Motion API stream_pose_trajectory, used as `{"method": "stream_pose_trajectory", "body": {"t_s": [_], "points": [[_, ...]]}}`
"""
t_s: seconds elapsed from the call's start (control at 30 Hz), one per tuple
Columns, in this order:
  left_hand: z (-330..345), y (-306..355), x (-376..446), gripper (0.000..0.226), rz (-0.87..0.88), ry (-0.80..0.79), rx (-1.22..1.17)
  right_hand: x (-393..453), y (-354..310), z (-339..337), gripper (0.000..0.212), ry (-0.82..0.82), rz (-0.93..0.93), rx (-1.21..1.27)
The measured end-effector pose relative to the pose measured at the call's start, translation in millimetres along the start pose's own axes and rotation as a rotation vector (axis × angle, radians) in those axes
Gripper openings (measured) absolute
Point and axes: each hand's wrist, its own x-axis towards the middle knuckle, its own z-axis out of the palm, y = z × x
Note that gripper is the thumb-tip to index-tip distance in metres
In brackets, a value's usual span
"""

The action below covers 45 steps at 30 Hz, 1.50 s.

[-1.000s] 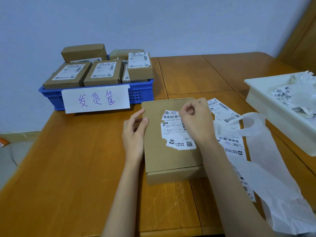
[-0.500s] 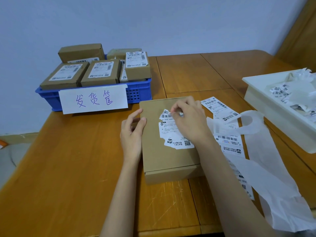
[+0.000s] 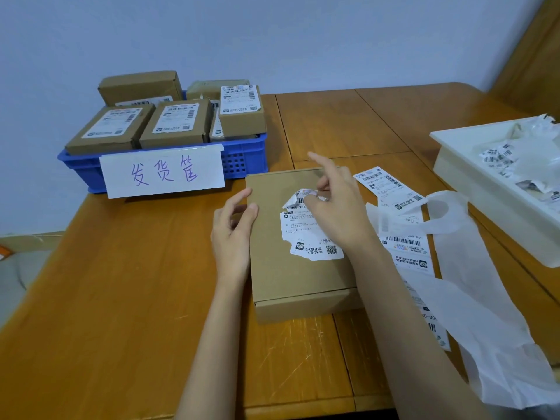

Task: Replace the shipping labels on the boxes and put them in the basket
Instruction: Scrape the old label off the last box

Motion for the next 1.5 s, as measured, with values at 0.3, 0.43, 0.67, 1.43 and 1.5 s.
{"method": "stream_pose_trajectory", "body": {"t_s": [0.3,0.43,0.67,1.43,1.5], "points": [[-0.4,1.7,-1.0,0.03,-0.021,-0.001,-0.015,2.2,2.9,3.5,0.025,0.046,0.013,0.027],[0.4,2.3,-1.5,0.029,-0.015,-0.005,-0.012,0.7,-0.7,-4.5,0.041,0.099,0.039,0.337],[-0.5,2.2,-1.8,0.03,0.001,-0.007,0.0,-17.8,-12.2,-1.1,0.028,-0.049,-0.237,-0.089],[0.3,0.7,0.2,0.029,0.005,0.008,0.035,-43.5,-11.9,-0.3,0.006,0.046,-0.288,-0.178],[0.5,0.2,0.4,0.029,-0.004,0.009,0.036,-45.5,-12.6,-0.2,0.009,0.036,-0.241,-0.19]]}}
